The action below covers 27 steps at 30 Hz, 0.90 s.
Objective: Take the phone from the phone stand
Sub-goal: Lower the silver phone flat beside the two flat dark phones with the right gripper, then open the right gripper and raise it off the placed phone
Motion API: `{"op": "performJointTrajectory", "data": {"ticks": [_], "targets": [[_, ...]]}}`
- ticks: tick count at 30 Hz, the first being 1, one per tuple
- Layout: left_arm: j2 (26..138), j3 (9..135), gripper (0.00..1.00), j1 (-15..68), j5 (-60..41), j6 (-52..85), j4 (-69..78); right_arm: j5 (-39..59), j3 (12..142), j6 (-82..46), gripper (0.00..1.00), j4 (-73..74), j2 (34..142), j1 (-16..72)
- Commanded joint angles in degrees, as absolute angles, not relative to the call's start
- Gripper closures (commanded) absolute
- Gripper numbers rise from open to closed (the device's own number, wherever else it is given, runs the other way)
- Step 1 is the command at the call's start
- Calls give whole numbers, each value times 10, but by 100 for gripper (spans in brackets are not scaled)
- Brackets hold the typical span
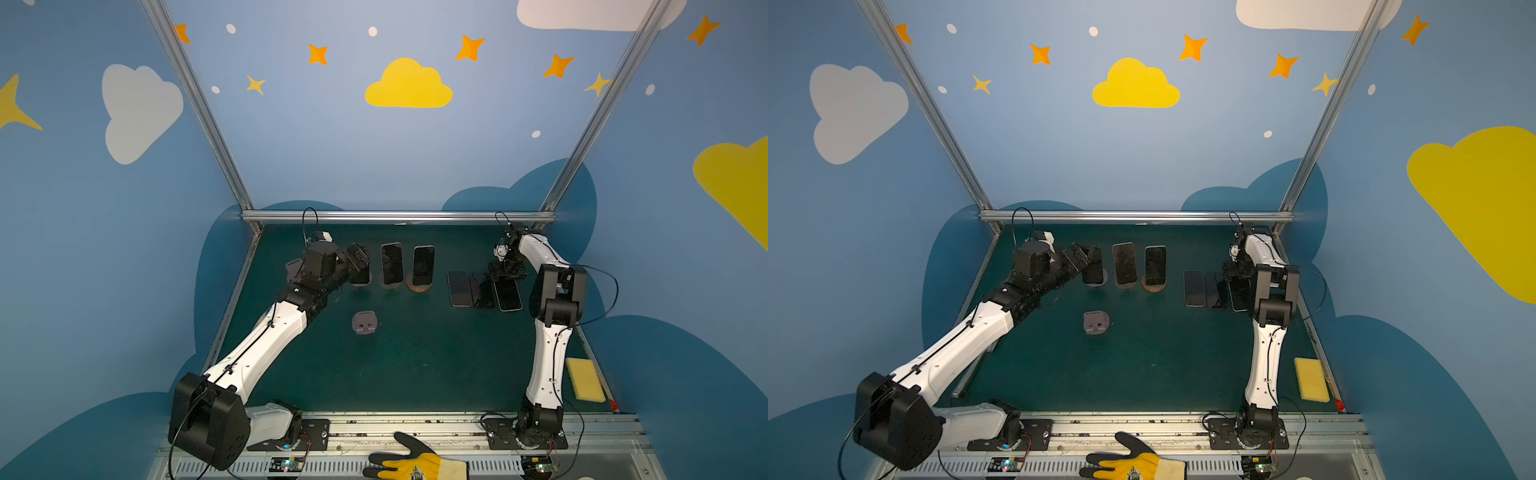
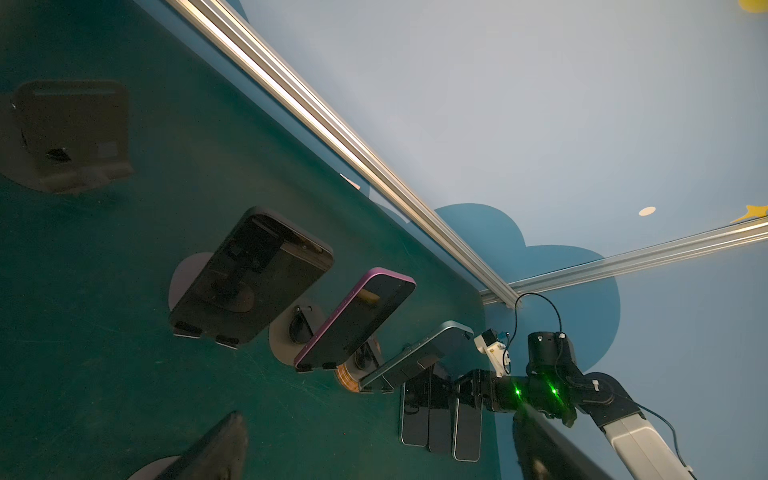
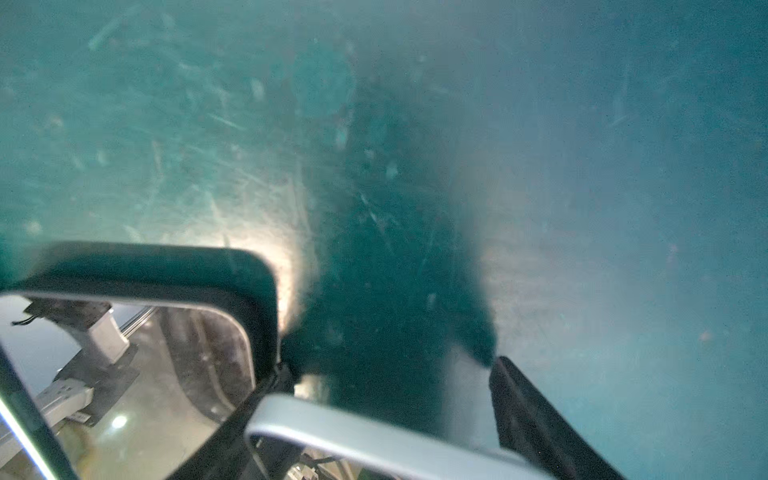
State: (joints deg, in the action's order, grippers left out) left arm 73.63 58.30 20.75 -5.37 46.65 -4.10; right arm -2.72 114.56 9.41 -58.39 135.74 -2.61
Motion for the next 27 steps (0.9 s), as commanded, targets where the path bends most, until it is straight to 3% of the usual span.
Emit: {"op": "performJointTrajectory", "data": {"ticks": [1,19,27], "targets": [[743,601,2,206,-56,460,-47,21,1147,126,25,-608,1374,-37],[756,605,2,208,-53,454,-52,22,1200,53,22,-641,1389,-49],[750,606,2,207,-52,451,-53,-24,1208,-42,22,-621,1290,-56]]}}
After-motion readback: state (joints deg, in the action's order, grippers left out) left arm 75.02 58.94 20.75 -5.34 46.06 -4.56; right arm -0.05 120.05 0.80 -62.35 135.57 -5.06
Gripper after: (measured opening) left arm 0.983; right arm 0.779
